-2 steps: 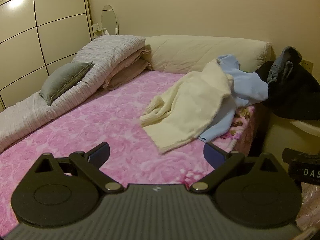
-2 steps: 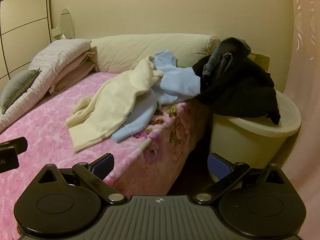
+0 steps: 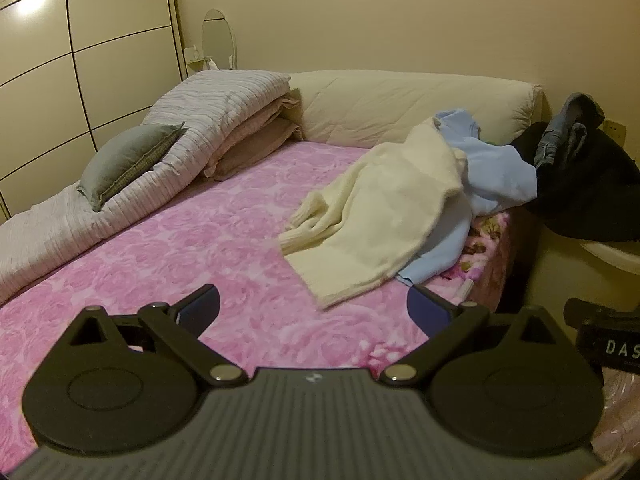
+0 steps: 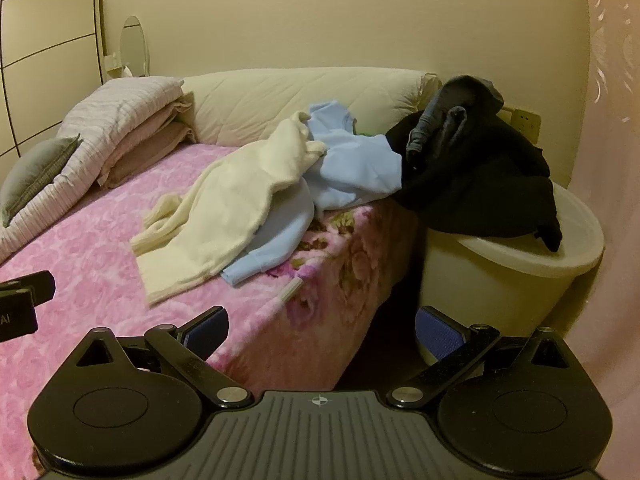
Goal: Fold clothes
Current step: 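Move both grippers toward the cream sweater on the clothes pile, then grasp the cream sweater with the left gripper while the right gripper grasps it too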
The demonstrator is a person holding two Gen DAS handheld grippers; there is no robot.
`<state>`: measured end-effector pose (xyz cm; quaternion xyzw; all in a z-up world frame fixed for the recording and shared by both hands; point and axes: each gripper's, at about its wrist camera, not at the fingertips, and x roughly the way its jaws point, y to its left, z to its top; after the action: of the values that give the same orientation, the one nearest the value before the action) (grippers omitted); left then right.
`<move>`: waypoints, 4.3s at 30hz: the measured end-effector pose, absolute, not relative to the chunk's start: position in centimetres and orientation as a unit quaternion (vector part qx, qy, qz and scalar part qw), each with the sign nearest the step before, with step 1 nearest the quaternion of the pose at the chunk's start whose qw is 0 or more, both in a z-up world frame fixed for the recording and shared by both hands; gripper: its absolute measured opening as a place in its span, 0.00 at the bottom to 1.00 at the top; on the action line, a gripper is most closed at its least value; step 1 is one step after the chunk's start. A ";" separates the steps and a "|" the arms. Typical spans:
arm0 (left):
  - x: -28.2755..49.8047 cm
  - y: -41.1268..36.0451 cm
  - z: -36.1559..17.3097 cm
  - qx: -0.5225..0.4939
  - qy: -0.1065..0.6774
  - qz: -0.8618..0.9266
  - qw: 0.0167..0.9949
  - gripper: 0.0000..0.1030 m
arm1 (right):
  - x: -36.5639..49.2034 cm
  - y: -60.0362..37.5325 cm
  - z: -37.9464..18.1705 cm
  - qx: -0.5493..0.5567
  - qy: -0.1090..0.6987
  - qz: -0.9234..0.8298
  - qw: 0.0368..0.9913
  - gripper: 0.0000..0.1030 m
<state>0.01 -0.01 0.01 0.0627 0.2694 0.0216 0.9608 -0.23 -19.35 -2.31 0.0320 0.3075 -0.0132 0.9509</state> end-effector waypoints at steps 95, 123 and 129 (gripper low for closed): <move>29.8 1.9 7.9 0.147 0.482 -0.109 0.857 0.88 | 21.3 -24.2 9.1 0.183 0.474 -0.019 0.861 0.99; 53.3 -4.7 -5.8 0.079 0.568 -0.089 0.815 0.79 | 44.9 -30.5 -4.8 0.272 0.555 0.037 0.786 0.70; 59.1 -3.2 -8.7 -0.001 0.578 -0.070 0.813 0.79 | 48.2 -29.0 -7.1 0.287 0.551 0.029 0.783 0.73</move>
<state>59.10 -3.24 -8.68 -0.0007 0.5776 -0.0704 0.8133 48.20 -29.00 -7.12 0.2873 0.5513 0.0293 0.7827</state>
